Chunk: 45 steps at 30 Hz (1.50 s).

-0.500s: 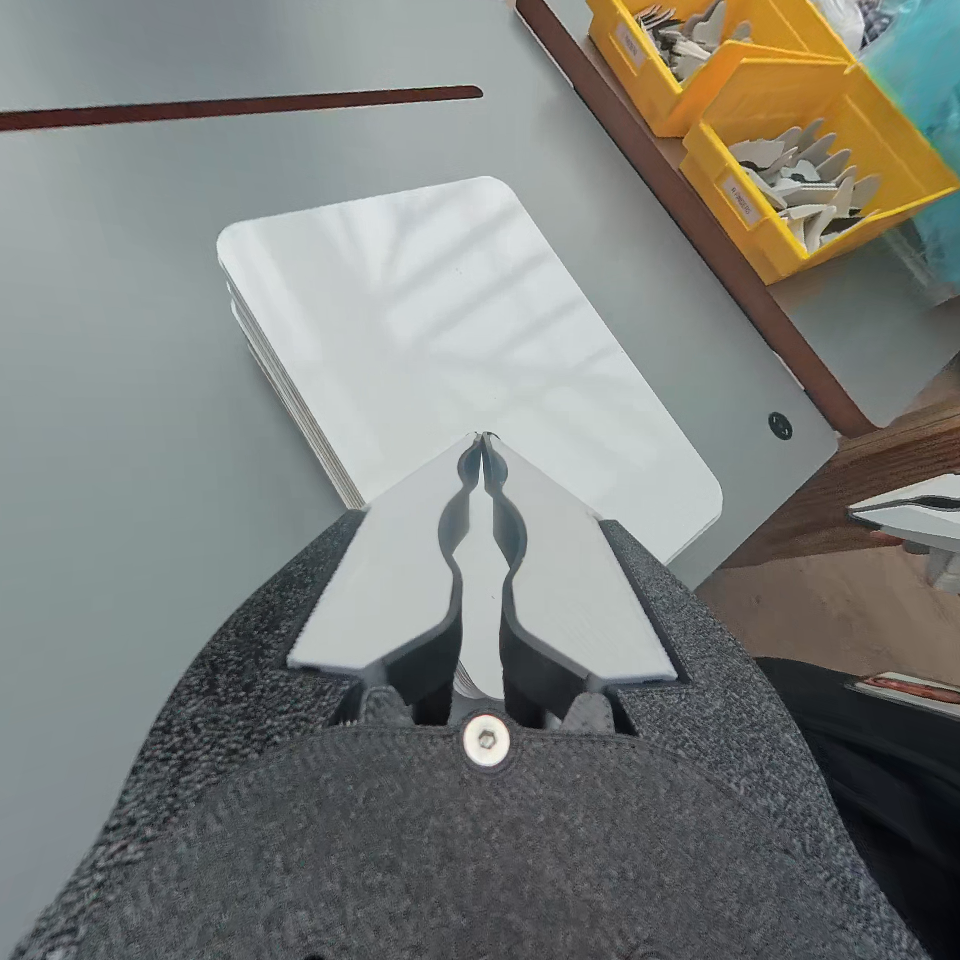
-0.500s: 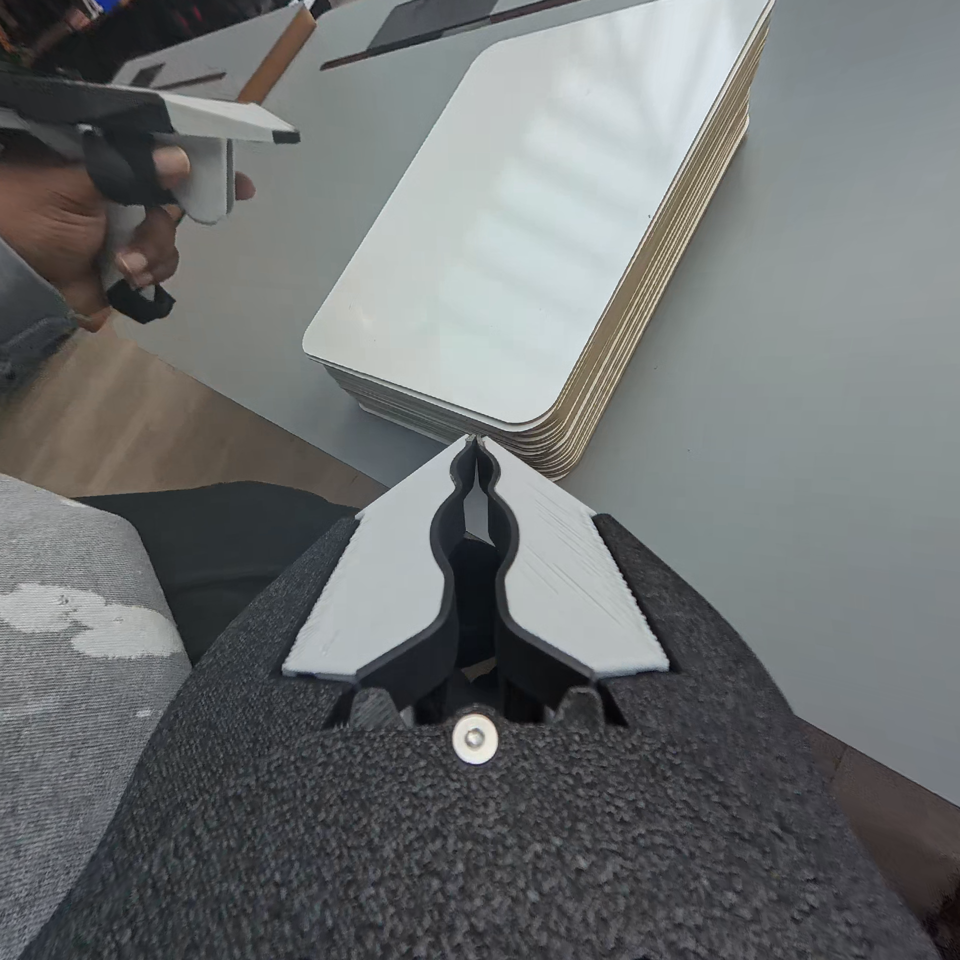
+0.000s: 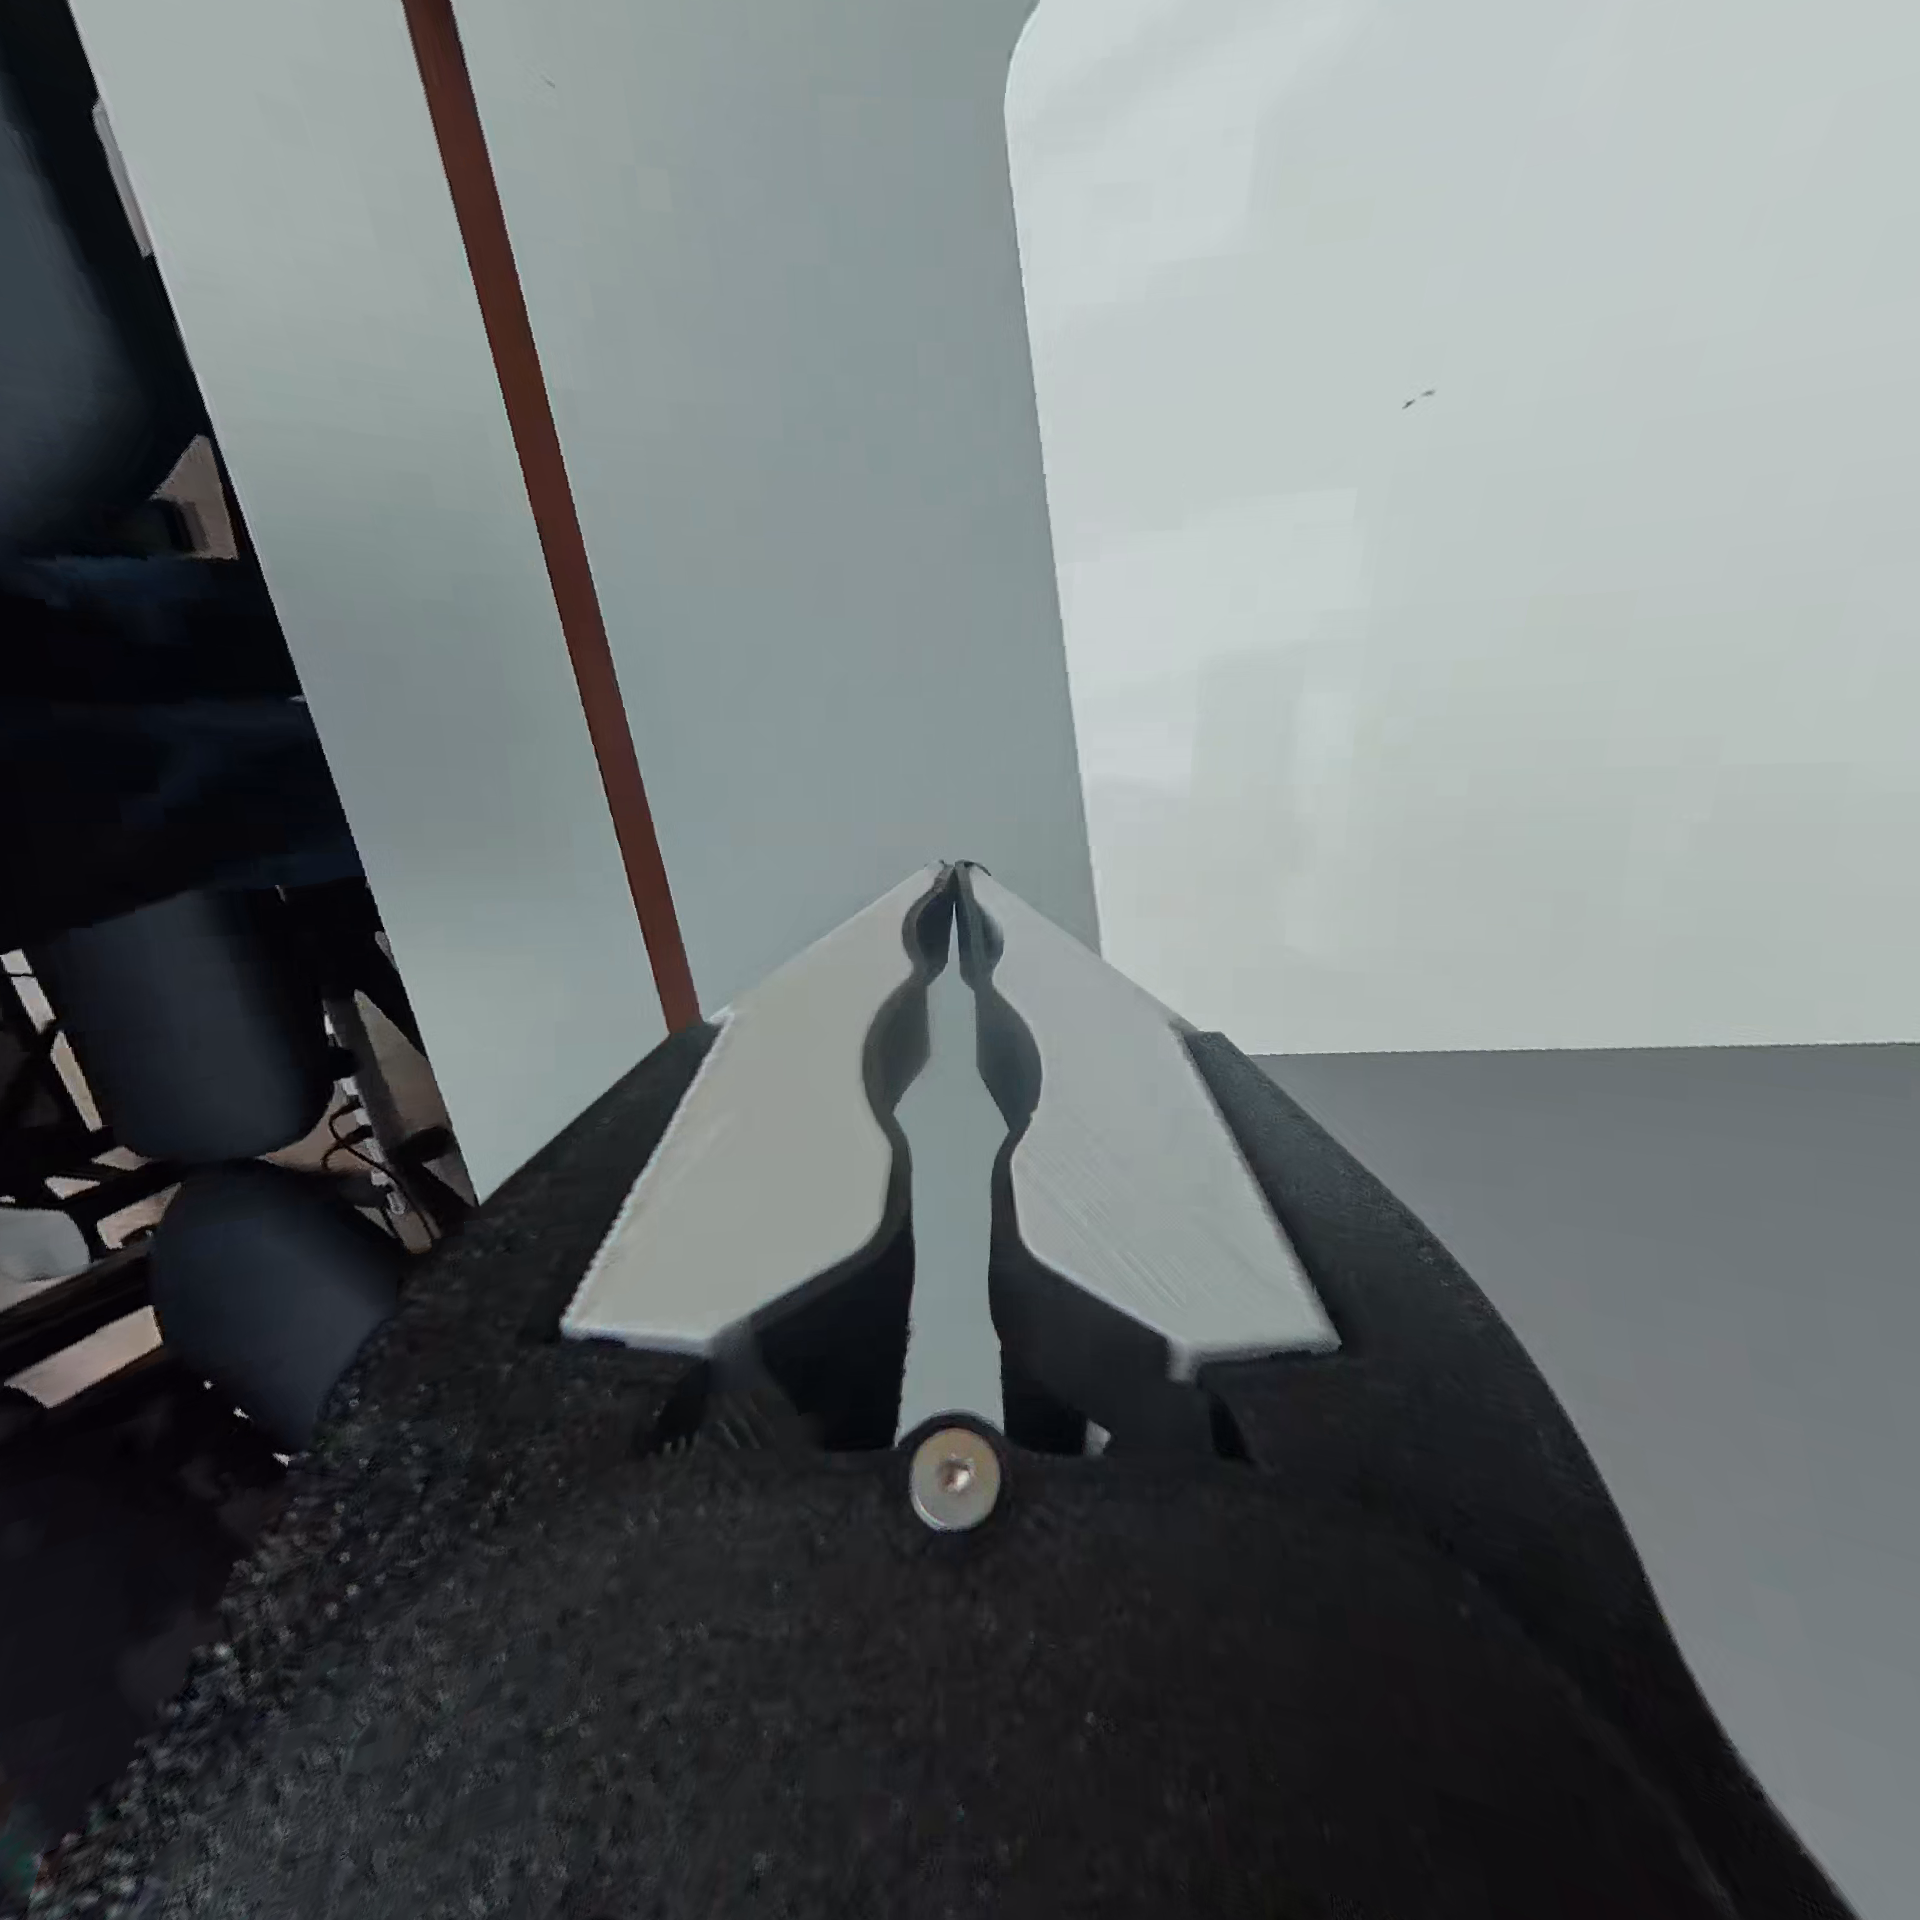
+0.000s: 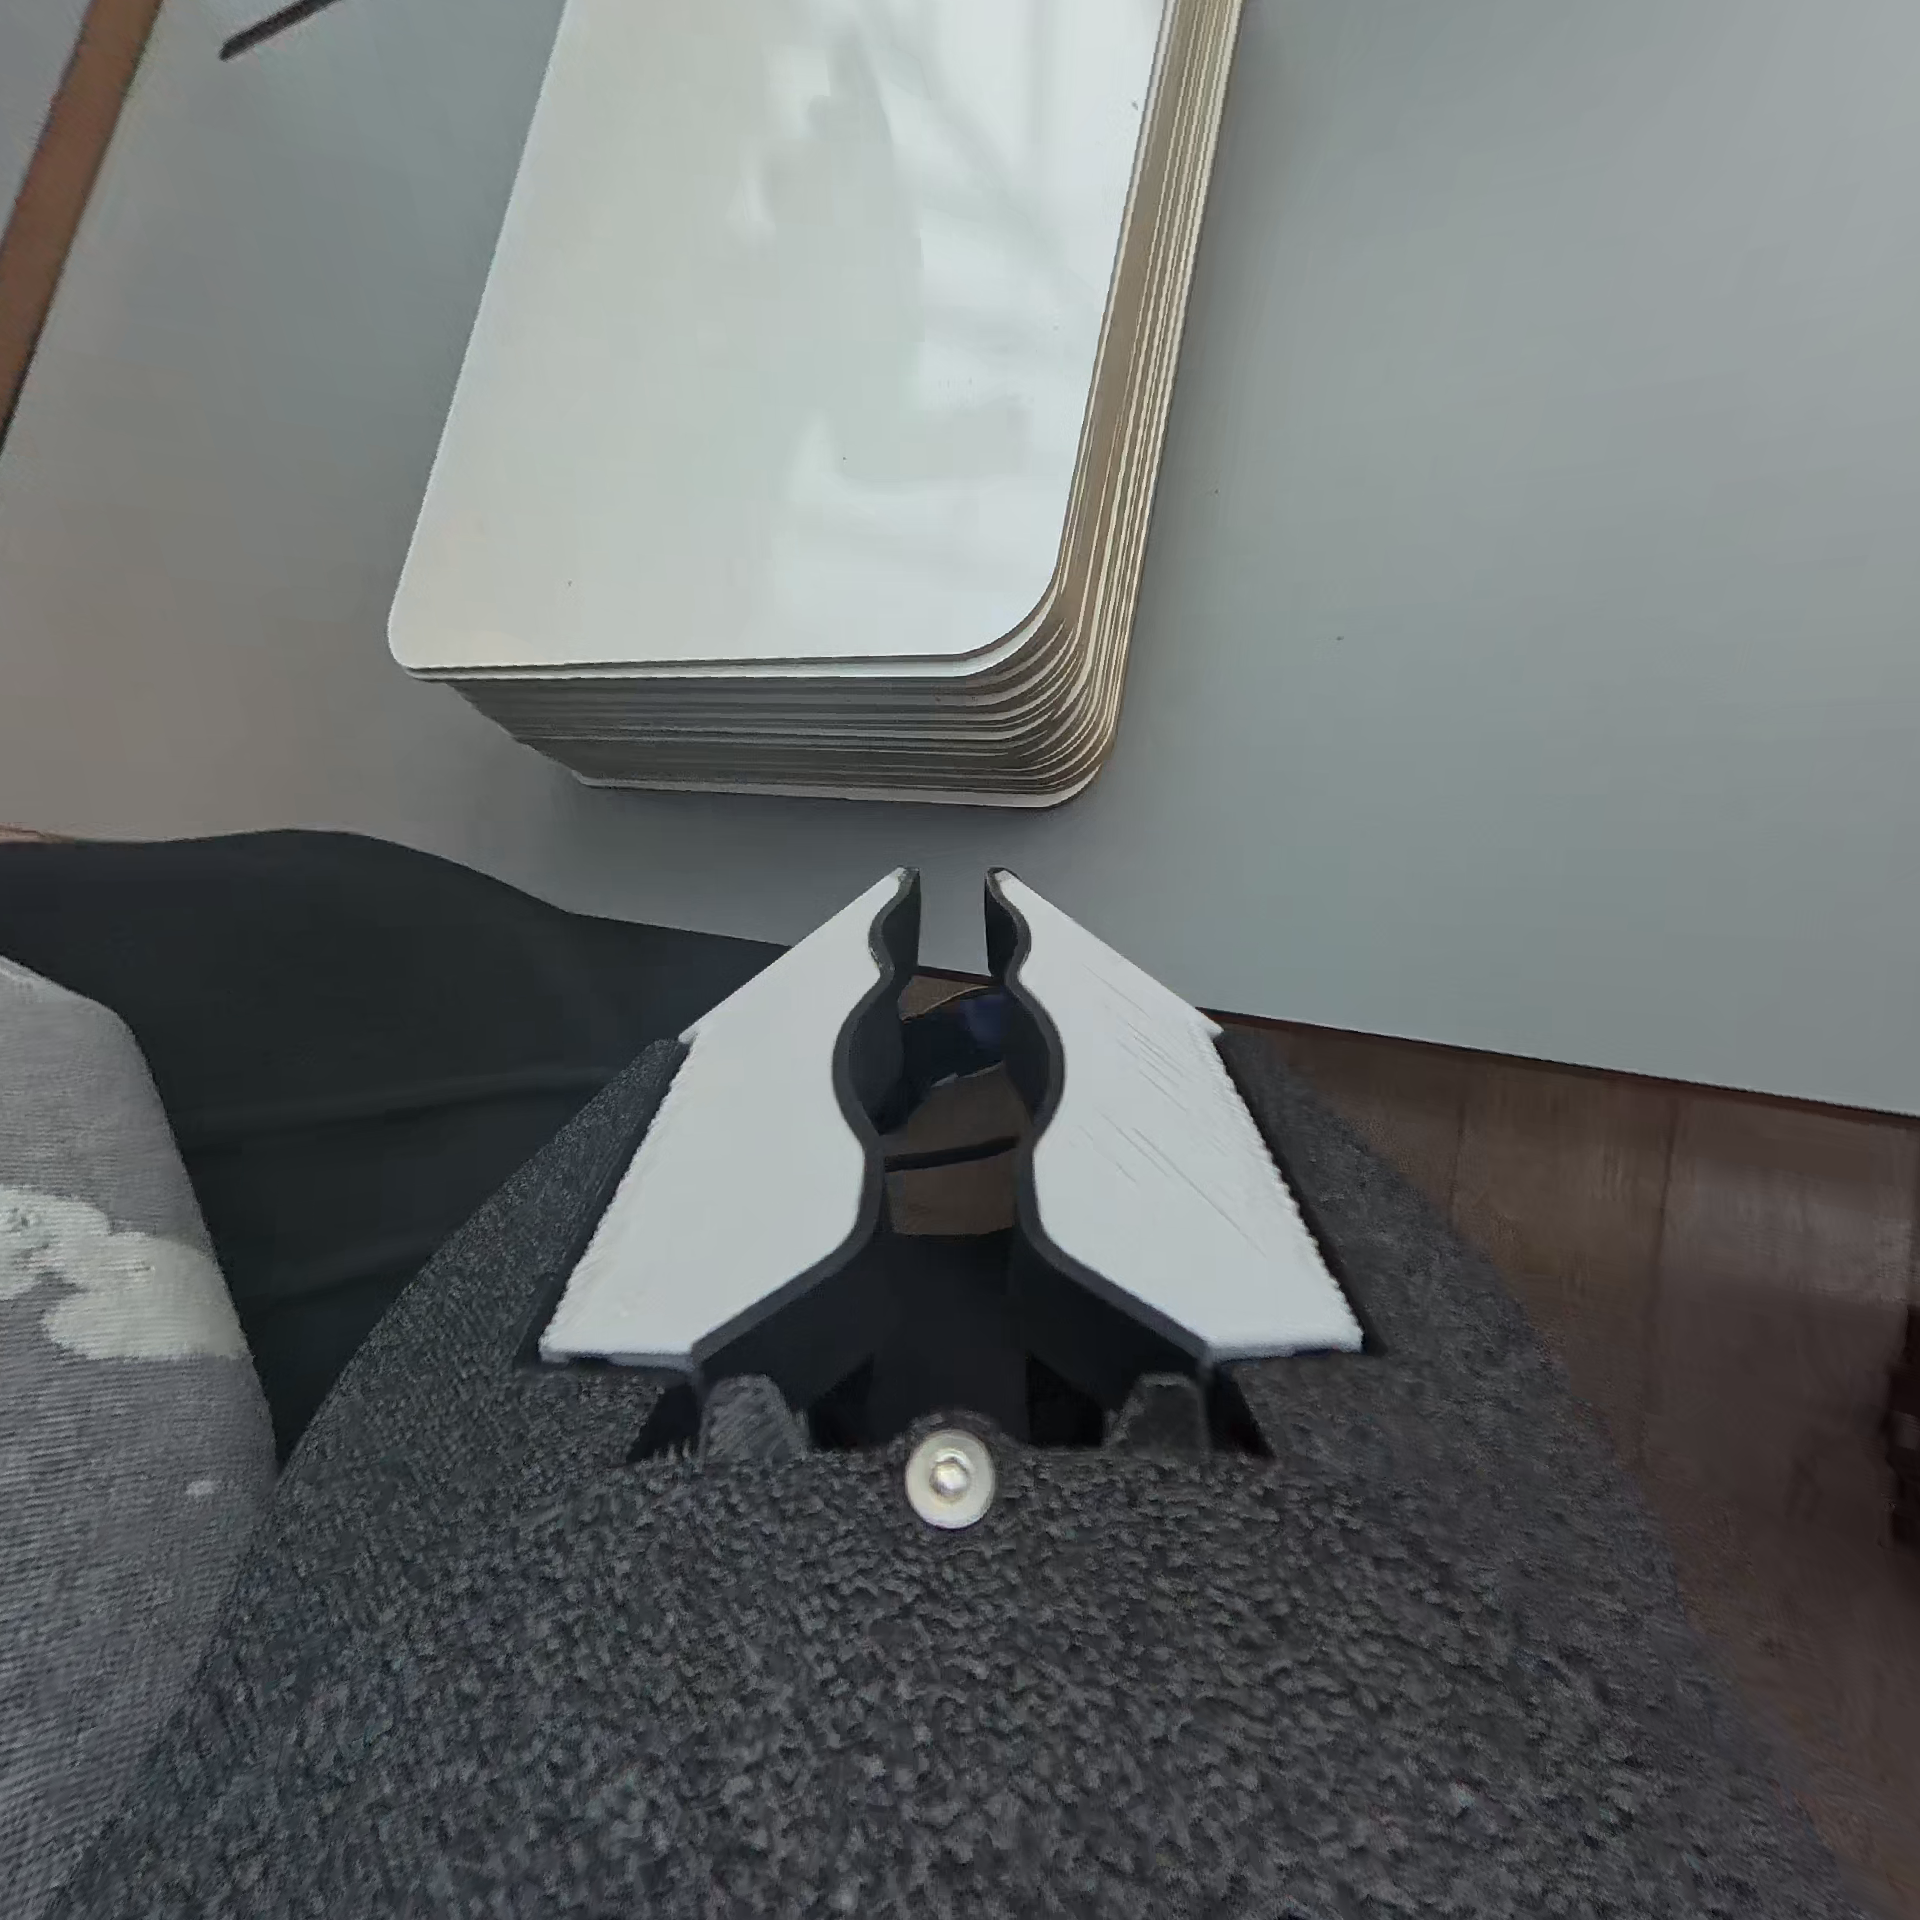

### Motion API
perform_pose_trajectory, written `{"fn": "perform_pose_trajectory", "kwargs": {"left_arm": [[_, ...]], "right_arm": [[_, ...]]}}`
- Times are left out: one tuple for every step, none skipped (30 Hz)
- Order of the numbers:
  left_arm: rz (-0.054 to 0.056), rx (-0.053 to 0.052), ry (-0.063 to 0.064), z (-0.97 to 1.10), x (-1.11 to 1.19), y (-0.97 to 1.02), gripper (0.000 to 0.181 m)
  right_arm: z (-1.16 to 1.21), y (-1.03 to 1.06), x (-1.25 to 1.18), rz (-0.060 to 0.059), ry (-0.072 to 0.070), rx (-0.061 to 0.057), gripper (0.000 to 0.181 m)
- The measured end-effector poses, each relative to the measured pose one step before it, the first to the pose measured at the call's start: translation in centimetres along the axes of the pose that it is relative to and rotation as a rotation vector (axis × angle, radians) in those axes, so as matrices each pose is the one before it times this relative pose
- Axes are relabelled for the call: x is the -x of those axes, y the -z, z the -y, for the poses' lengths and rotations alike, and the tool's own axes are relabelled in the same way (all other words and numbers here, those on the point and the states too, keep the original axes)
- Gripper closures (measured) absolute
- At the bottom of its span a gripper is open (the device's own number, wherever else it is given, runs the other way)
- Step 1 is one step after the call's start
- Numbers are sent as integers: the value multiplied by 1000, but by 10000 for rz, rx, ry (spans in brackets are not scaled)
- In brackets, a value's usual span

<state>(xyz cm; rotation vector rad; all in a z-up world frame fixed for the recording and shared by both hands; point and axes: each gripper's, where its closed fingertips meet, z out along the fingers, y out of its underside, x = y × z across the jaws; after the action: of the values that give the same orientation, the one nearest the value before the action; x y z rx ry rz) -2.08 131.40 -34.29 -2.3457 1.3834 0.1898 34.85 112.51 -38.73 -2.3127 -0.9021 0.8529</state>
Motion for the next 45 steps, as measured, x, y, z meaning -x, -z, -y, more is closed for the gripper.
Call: {"fn": "perform_pose_trajectory", "kwargs": {"left_arm": [[-257, 155, -555, -337, 1076, -1407, 181], [-288, 60, -503, -227, 925, -1463, 181], [-329, -44, -514, -82, 732, -1528, 181], [-398, -99, -512, -15, 475, -1573, 181], [-408, -91, -489, -37, 283, -1595, 181], [-372, -83, -509, -55, 145, -1548, 181], [-326, -51, -539, -83, 12, -1427, 181], [-301, -11, -518, -89, -85, -1276, 181], [-368, -75, -443, 79, -295, -1062, 181], [-310, -157, -361, 278, -289, -823, 181], [-294, -150, -400, 335, -314, -623, 181], [-436, -30, -440, 201, -556, -533, 181], [-478, 60, -371, 55, -592, -494, 181], [-288, 39, -397, 77, -325, -375, 181], [-139, -54, -456, 194, -44, -105, 181], [-271, -52, -251, 223, -145, -35, 181], [-280, -10, -177, 236, -241, -62, 181], [-201, -20, -314, 314, -276, -49, 181], [-187, -46, -311, 424, -375, -76, 181], [-203, -70, -238, 526, -472, -147, 181], [-93, -6, -240, 405, -333, -210, 181], [45, 21, -230, 219, -35, -93, 181], [7, 5, -42, 92, 33, -21, 181], [-25, -13, 20, 36, -17, -11, 181], [-1, 6, -35, 19, -32, 3, 181], [17, 35, -106, 47, -63, -14, 181], [24, 55, -147, 112, -76, -26, 181], [2, 81, -127, 124, -66, -44, 181], [-27, 106, -72, 108, -43, -20, 181], [-35, 120, -46, 45, -12, -13, 181], [-4, 98, -49, 16, 8, 5, 181], [16, 41, -18, 31, -5, -2, 181], [20, -15, 24, 49, 2, -7, 181], [27, -36, 24, 63, 2, -9, 181], [19, -35, 10, 73, -2, -21, 181], [-2, -24, 6, 86, -15, -8, 181], [-12, -16, -1, 113, 1, -29, 181], [-13, -7, -7, 134, -13, -21, 181], [-14, -18, -11, 190, -23, -38, 181], [-14, -49, -14, 244, -17, -52, 181], [-28, -45, -17, 264, -19, -54, 181], [-50, -5, -57, 234, -13, -53, 181], [-70, 32, -66, 192, -15, -37, 181], [-62, 41, -55, 172, 0, -38, 181], [-36, 23, -12, 148, -1, -30, 181]], "right_arm": [[-305, -593, 625, -143, -717, -113, 160], [-550, -652, 774, -45, -770, -19, 149], [-883, -758, 672, -96, -768, 126, 136], [-979, -812, 703, -41, -730, 115, 126], [-858, -761, 686, -31, -677, -33, 120], [-804, -704, 671, -25, -664, -76, 115], [-800, -667, 690, 4, -671, -55, 110], [-798, -625, 754, 55, -640, -22, 106], [-766, -569, 770, 79, -528, 3, 102], [-748, -493, 699, 45, -356, 53, 99], [-712, -416, 562, -7, -212, 109, 96], [-594, -307, 444, -35, -167, 91, 93], [-398, -192, 401, -1, -180, 14, 91], [-255, -102, 258, -48, -194, -35, 91], [-196, -86, 218, -33, -146, -34, 91], [-132, -97, 217, 10, -116, -22, 91], [-119, -114, 144, -1, -113, 3, 91], [-121, -133, 103, 5, -88, 32, 90], [-13, -108, 109, 30, -84, -8, 90], [101, -105, 46, 13, -102, -62, 89], [152, -108, 73, 59, -91, -76, 89], [159, -140, 26, 53, -98, -80, 88], [132, -180, -31, 55, -103, -70, 86], [128, -203, -63, 64, -111, -85, 84], [134, -209, -95, 57, -121, -109, 81], [103, -221, -79, 86, -129, -91, 79], [122, -231, -61, 120, -160, -103, 76], [133, -234, -50, 149, -193, -114, 73], [144, -225, -69, 149, -201, -136, 70], [65, -215, 10, 221, -233, -113, 68], [-20, -246, 8, 238, -311, -67, 64], [-33, -245, 136, 311, -339, -78, 59], [54, -235, 208, 359, -372, -140, 56], [107, -224, 127, 306, -358, -177, 53], [132, -214, 78, 282, -285, -163, 52], [222, -199, 16, 245, -238, -206, 49], [199, -128, -168, 104, -187, -151, 46], [199, -103, -159, 106, -141, -139, 44], [232, -81, -147, 120, -150, -154, 42], [162, -63, -166, 91, -131, -98, 41], [44, -73, -207, 23, -74, -22, 40], [31, -65, 33, 108, -23, 0, 39], [119, -37, 160, 133, -39, -51, 39], [103, -20, 175, 98, 7, -30, 38], [51, -15, 55, 22, 32, -6, 37]]}}
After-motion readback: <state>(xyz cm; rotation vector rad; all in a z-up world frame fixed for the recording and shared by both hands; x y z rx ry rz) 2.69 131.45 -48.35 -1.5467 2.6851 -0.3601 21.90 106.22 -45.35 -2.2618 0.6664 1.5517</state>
